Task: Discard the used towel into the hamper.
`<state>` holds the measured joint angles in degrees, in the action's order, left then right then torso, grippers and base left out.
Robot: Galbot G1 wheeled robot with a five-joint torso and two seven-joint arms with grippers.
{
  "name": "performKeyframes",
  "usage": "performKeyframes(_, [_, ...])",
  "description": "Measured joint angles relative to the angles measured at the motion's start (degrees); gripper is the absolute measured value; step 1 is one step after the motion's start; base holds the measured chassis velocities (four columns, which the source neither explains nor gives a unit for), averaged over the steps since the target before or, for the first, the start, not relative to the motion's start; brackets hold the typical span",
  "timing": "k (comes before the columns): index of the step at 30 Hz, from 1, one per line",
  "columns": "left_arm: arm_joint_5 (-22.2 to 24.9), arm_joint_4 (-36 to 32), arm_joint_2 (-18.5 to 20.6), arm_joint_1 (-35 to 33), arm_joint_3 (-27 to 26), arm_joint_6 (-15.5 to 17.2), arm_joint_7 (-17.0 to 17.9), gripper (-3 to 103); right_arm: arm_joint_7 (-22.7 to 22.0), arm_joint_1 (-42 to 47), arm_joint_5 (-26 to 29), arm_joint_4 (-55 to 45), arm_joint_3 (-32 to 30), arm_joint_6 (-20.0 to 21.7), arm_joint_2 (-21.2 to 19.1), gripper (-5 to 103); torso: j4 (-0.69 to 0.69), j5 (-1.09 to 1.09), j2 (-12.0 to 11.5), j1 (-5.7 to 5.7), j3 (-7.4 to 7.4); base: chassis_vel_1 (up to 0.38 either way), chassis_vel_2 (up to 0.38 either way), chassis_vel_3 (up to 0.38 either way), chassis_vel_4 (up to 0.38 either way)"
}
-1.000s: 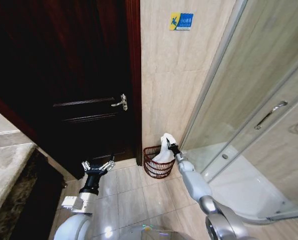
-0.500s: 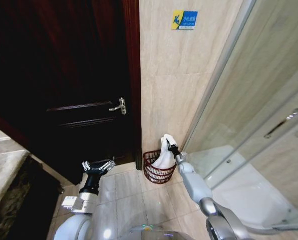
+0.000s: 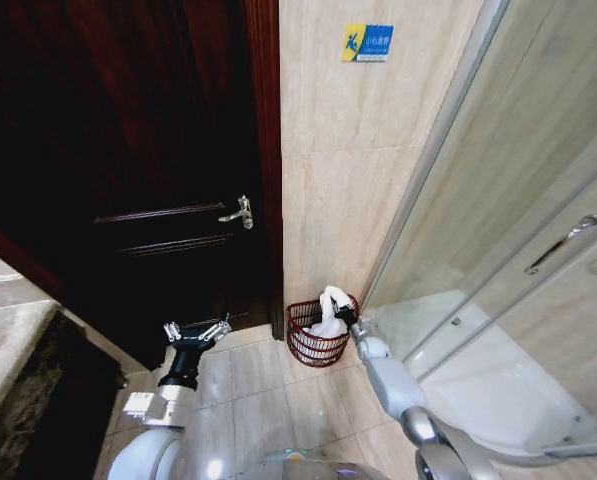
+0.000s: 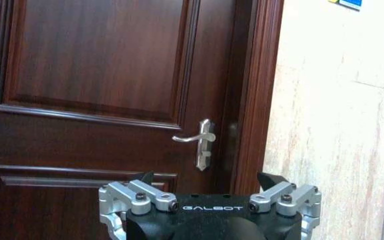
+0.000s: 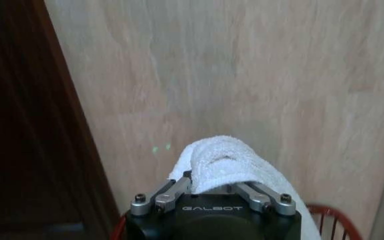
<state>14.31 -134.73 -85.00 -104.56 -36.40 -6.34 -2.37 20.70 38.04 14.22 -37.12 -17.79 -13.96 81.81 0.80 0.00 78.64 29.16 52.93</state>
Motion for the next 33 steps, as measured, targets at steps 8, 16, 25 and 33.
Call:
performKeyframes(8, [0.0,0.0,0.0,0.0,0.0,0.0,0.0,100,2.9,-2.2,-4.9,3.0,-0.9,7.0,0.0,13,0.0,0.0,0.0,-0.01,0.0,0.0,0.0,0.0,0.0])
performKeyframes(16, [0.0,0.0,0.0,0.0,0.0,0.0,0.0,100,3.8,-6.4,-13.4,11.0,-5.0,8.1,1.2,13,0.0,0.0,0.0,-0.01,0.0,0.0,0.0,0.0,0.0])
performKeyframes(25, [0.0,0.0,0.0,0.0,0.0,0.0,0.0,100,0.1,-7.3,-14.6,11.5,-5.3,5.7,1.9,13,-0.01,0.0,0.0,-0.01,0.0,0.0,0.0,0.0,0.0])
performKeyframes(33, [0.0,0.0,0.0,0.0,0.0,0.0,0.0,100,-0.1,-5.6,-14.6,8.7,-4.7,5.7,2.1,13,0.0,0.0,0.0,-0.01,0.0,0.0,0.0,0.0,0.0])
